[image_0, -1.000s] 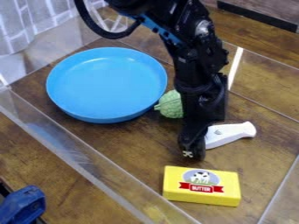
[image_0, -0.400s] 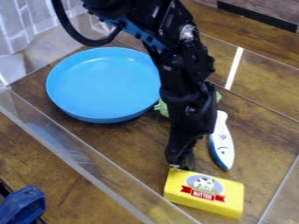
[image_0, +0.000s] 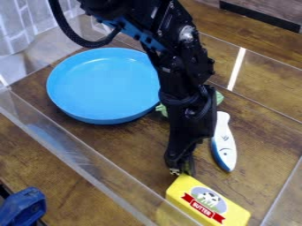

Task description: Put the yellow brick in the blue tray

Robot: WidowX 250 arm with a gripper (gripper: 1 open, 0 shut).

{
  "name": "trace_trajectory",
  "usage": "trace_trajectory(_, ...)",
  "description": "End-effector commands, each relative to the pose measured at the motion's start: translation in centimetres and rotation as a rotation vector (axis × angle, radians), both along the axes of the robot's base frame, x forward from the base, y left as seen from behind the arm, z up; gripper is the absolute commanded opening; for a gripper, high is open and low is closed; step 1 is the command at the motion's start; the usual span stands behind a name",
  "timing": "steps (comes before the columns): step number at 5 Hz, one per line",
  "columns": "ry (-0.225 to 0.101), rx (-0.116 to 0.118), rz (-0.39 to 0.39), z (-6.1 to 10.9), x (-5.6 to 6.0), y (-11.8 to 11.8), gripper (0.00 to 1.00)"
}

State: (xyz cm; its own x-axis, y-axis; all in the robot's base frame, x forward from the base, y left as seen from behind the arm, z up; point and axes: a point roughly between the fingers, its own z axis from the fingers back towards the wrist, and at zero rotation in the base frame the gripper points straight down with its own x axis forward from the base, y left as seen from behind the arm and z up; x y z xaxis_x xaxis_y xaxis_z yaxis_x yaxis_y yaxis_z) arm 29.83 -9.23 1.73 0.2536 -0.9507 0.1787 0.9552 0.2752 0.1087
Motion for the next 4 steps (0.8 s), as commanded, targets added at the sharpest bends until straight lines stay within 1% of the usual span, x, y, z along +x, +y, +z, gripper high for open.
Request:
trace_trajectory(1,0.052,0.011,-0.069,-0.4,-2.0,-0.3,1.00)
trace_trajectory(2,0.054,0.009,-0.092,-0.4,-2.6,0.1,1.00)
trace_trajectory(4,0.060,0.007,-0.203,-0.9,-3.9,-1.2,1.00)
